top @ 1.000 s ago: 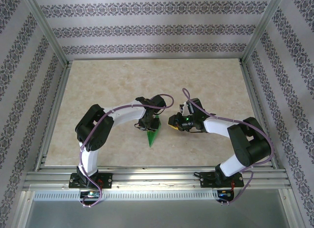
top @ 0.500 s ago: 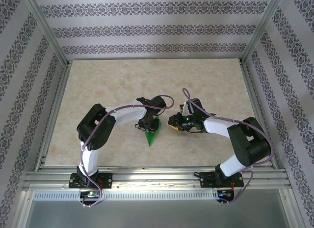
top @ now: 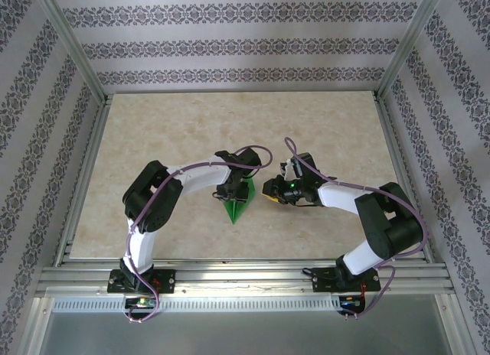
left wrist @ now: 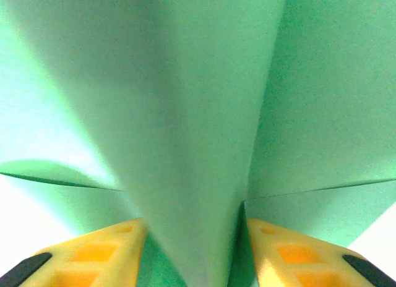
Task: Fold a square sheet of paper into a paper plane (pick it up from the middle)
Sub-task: Move a paper plane to the center of the table.
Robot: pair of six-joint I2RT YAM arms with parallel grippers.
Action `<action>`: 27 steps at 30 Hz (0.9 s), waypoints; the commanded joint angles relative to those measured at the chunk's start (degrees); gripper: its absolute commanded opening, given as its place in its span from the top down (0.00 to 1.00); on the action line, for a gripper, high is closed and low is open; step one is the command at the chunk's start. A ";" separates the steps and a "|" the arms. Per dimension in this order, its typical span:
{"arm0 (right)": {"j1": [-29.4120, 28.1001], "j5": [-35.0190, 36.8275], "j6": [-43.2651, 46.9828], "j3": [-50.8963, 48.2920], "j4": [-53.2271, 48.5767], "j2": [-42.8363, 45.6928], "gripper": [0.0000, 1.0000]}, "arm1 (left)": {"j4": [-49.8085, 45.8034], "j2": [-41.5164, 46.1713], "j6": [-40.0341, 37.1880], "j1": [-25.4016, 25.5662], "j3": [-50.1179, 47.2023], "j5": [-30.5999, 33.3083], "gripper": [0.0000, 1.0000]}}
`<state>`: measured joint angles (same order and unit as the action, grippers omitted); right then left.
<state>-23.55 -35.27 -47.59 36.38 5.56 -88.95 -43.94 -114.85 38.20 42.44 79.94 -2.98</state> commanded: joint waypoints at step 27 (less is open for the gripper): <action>2.54 -0.42 3.38 -0.10 -4.16 6.34 0.69 | 4.01 6.00 10.29 0.02 1.44 7.44 0.40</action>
<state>-21.47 -35.44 -45.56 36.10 2.33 -83.85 -40.75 -110.67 47.07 42.39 82.02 2.74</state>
